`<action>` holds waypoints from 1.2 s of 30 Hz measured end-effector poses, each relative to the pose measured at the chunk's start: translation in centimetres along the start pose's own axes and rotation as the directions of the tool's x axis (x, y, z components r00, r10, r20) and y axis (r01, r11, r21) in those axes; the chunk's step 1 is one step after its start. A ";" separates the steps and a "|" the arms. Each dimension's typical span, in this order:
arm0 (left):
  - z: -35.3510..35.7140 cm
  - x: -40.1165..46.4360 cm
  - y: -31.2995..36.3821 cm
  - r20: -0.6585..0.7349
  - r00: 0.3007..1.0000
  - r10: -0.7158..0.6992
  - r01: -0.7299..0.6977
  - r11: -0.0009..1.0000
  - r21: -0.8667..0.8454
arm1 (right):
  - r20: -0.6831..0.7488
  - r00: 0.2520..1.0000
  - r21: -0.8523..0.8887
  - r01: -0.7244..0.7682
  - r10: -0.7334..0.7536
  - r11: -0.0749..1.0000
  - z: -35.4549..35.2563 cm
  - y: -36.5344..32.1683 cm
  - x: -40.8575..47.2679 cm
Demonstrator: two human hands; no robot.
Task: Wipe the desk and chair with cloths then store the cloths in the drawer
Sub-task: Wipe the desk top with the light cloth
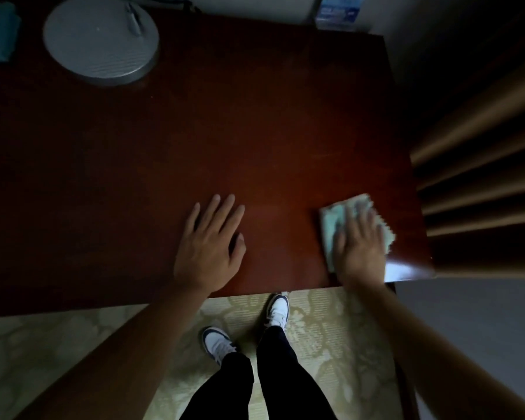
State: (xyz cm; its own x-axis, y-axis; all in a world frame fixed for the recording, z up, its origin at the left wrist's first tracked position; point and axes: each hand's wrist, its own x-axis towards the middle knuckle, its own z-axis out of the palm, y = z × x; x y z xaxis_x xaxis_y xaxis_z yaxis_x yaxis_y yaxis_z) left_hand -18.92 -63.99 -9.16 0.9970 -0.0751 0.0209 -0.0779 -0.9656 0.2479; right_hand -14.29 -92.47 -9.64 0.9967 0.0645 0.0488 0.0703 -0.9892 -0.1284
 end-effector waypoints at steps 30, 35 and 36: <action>-0.1 0.2 0.0 -0.030 1.000 0.006 -0.008 0.999 -0.042 | 0.141 0.812 0.194 0.538 -0.566 0.820 0.0 -7.2 0.5; -0.1 0.2 0.0 -0.040 0.999 0.000 -0.002 0.998 -0.066 | 0.081 0.967 0.138 0.227 -0.240 0.964 0.7 -4.6 11.8; 0.0 0.2 -0.1 -0.036 0.999 0.001 -0.004 0.998 -0.067 | 0.089 0.982 0.124 0.153 -0.165 0.980 0.8 -5.5 14.0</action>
State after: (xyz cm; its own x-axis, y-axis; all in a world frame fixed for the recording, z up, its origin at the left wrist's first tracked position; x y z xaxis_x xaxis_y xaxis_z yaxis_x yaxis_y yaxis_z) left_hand -18.74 -63.90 -9.15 0.9962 -0.0674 0.0558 -0.0816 -0.9465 0.3123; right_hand -0.67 -85.99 -9.07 0.9710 0.2382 -0.0192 0.2267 -0.9436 -0.2414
